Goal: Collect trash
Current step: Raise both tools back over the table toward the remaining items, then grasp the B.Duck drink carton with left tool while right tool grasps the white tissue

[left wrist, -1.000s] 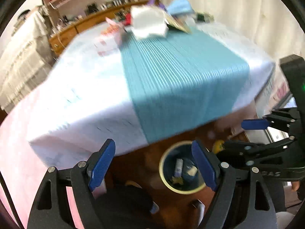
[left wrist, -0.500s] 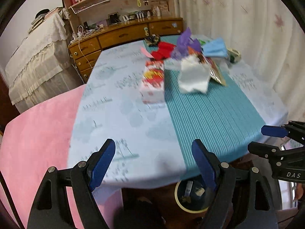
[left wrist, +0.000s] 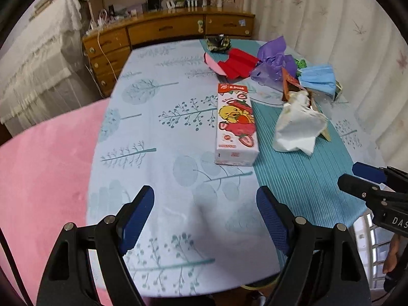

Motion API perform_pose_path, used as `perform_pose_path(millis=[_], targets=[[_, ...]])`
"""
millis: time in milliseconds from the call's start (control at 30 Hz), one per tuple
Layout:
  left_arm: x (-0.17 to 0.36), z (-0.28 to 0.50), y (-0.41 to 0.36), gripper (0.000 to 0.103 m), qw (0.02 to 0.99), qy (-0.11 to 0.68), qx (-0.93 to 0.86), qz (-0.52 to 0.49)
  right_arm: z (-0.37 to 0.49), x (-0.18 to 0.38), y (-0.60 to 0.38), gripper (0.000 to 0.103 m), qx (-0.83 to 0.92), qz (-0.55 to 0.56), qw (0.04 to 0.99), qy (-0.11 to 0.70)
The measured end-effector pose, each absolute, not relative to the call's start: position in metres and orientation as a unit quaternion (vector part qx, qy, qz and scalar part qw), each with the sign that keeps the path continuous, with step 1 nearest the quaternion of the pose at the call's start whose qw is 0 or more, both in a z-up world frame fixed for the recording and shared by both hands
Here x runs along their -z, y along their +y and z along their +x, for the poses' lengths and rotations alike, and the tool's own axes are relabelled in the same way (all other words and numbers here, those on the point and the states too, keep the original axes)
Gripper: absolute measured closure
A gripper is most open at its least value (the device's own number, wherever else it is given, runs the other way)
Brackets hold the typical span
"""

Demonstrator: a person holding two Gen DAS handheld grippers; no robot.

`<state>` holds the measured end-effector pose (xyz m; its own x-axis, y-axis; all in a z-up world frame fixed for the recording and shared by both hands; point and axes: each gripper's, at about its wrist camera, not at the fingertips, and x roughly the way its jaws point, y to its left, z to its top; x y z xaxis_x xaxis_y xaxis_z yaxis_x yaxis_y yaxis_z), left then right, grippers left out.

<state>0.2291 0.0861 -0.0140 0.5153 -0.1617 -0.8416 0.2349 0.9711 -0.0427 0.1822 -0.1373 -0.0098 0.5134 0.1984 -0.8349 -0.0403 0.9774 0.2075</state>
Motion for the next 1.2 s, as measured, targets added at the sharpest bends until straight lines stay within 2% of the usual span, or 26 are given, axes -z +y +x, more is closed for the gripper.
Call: perform_pose_path(millis=[100, 233, 367, 533, 733, 833, 867, 933, 1200], targets=[[0.024, 0.246, 0.093, 0.022, 0.862, 0.492, 0.124, 0.017, 0.196, 0.007, -0.130, 0.043, -0.066, 0.084, 0.867, 0.486], [0.037, 0.272, 0.098, 0.022, 0.851, 0.508, 0.131, -0.007, 0.218, 0.000, -0.116, 0.036, -0.061, 0.088, 0.874, 0.473], [0.041, 0.286, 0.092, 0.022, 0.845, 0.513, 0.148, -0.024, 0.239, -0.004, -0.109, 0.036, -0.030, 0.094, 0.884, 0.457], [0.036, 0.293, 0.076, 0.022, 0.849, 0.500, 0.169, -0.007, 0.268, 0.001, -0.112, 0.032, 0.012, 0.128, 0.878, 0.461], [0.034, 0.301, 0.063, 0.022, 0.854, 0.489, 0.175, 0.015, 0.290, 0.021, -0.107, 0.030, 0.060, 0.083, 0.872, 0.478], [0.035, 0.309, 0.057, 0.022, 0.854, 0.489, 0.175, 0.013, 0.291, 0.031, -0.118, 0.030, 0.073, 0.084, 0.866, 0.487], [0.037, 0.312, 0.053, 0.022, 0.853, 0.490, 0.178, 0.013, 0.292, 0.037, -0.125, 0.036, 0.070, 0.097, 0.859, 0.498], [0.040, 0.317, 0.045, 0.022, 0.852, 0.493, 0.177, 0.016, 0.292, 0.048, -0.134, 0.040, 0.061, 0.115, 0.849, 0.512], [0.066, 0.331, 0.029, 0.024, 0.838, 0.520, 0.166, 0.019, 0.270, 0.052, -0.145, 0.045, 0.059, 0.122, 0.863, 0.487]])
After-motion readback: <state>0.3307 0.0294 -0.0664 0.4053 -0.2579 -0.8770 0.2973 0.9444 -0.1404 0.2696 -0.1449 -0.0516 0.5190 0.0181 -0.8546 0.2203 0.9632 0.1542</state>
